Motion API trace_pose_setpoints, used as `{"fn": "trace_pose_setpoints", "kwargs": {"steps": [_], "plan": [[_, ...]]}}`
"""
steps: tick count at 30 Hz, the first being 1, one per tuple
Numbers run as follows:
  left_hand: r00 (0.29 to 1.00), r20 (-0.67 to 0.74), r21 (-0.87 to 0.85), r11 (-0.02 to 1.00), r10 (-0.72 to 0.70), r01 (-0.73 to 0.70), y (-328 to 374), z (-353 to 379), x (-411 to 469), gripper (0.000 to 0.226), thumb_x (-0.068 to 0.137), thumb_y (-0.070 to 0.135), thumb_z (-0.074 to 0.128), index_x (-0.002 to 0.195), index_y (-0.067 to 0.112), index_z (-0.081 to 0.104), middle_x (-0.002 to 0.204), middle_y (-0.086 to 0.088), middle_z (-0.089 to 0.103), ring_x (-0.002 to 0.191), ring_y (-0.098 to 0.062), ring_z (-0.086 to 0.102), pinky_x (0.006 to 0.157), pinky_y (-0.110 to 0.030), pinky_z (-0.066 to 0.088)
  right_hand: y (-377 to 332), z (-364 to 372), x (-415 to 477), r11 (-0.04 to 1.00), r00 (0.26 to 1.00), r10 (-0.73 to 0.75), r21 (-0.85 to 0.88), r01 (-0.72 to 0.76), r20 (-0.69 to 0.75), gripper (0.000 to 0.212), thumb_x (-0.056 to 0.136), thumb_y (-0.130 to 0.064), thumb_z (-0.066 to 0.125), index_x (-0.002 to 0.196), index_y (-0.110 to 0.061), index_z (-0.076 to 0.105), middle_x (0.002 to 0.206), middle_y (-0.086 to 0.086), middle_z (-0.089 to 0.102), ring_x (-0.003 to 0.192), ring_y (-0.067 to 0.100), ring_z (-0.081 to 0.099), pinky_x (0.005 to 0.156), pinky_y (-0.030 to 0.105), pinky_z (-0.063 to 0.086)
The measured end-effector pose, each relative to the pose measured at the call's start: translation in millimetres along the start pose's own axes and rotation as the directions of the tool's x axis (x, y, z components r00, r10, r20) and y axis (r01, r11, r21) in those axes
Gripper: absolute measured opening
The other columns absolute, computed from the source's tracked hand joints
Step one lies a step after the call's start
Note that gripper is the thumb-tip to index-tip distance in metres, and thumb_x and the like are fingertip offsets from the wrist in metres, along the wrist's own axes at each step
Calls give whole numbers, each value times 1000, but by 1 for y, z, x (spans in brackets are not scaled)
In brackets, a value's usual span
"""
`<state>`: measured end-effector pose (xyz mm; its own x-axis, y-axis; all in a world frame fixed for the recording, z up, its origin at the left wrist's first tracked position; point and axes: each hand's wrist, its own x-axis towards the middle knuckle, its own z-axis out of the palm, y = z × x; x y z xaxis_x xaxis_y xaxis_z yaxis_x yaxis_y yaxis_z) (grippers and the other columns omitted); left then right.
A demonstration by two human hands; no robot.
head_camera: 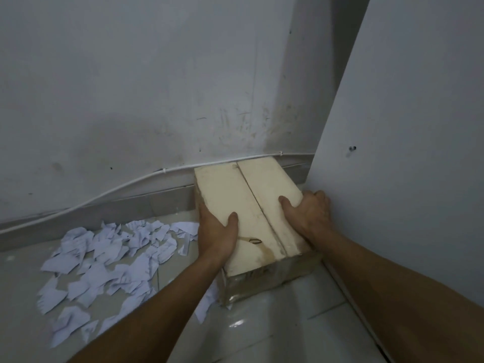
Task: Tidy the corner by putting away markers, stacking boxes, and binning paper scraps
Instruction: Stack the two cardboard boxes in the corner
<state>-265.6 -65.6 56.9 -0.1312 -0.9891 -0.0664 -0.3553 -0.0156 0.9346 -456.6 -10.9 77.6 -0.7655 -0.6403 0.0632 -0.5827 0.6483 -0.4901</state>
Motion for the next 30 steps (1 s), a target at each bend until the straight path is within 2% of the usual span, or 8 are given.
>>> {"fn": "trace_pose_setpoints", "kwargs": {"steps": [6, 10, 13, 17, 22, 26, 30], "plan": [[999, -15, 5, 999, 50, -50, 24, -55, -1, 68, 93, 31, 60, 149, 17, 25, 140, -8, 50, 123, -29, 51, 101, -36, 43, -42, -22, -17, 996, 999, -33, 86, 33, -7, 75, 89, -59, 56, 133, 0, 46, 133, 19, 46, 121, 38, 50, 97, 43, 45], [998, -19, 9, 998, 62, -62, 36, -101, 2, 67, 93, 31, 60, 149, 15, 26, 143, -7, 48, 126, -28, 49, 104, -35, 40, -80, -28, -28, 992, 997, -68, 105, 64, 36, 72, 89, -60, 55, 129, -1, 49, 130, 20, 57, 116, 39, 57, 88, 40, 48], [997, -61, 46, 997, 57, -54, 39, -145, 4, 61, 94, 33, 58, 146, 14, 30, 141, -8, 50, 124, -30, 50, 96, -32, 40, -117, -29, -42, 983, 994, -106, 152, 101, 29, 69, 87, -59, 54, 126, -2, 51, 126, 19, 61, 113, 40, 59, 87, 41, 49], [994, -110, 128, 992, 4, 10, 34, -206, 7, 59, 93, 39, 55, 142, 14, 34, 136, -10, 52, 118, -32, 53, 87, -33, 42, -164, -19, -66, 968, 978, -201, 161, 190, 58, 58, 89, -54, 53, 122, -7, 50, 121, 15, 60, 108, 36, 58, 83, 40, 48], [979, -193, 157, 983, -59, 90, 14, -277, -1, 56, 91, 40, 56, 137, 14, 39, 127, -8, 55, 100, -24, 51, 80, -33, 42, -218, 4, -105, 939, 935, -321, 176, 294, 152, 53, 92, -49, 52, 121, -6, 49, 115, 14, 60, 101, 33, 58, 74, 36, 45], [959, -252, 150, 974, -127, 168, -6, -330, -13, 58, 91, 42, 55, 138, 13, 36, 115, -3, 50, 100, -25, 52, 80, -33, 43, -262, 25, -138, 915, 896, -394, 181, 362, 203, 52, 92, -48, 53, 120, -5, 49, 115, 14, 60, 99, 32, 58, 75, 37, 47], [931, -317, 115, 967, -179, 225, -20, -387, -32, 65, 83, 49, 57, 136, 15, 42, 122, -4, 58, 104, -27, 59, 82, -36, 50, -307, 42, -173, 877, 845, -474, 219, 427, 248, 51, 91, -48, 52, 119, -5, 49, 113, 13, 60, 98, 31, 59, 76, 38, 48]]}}
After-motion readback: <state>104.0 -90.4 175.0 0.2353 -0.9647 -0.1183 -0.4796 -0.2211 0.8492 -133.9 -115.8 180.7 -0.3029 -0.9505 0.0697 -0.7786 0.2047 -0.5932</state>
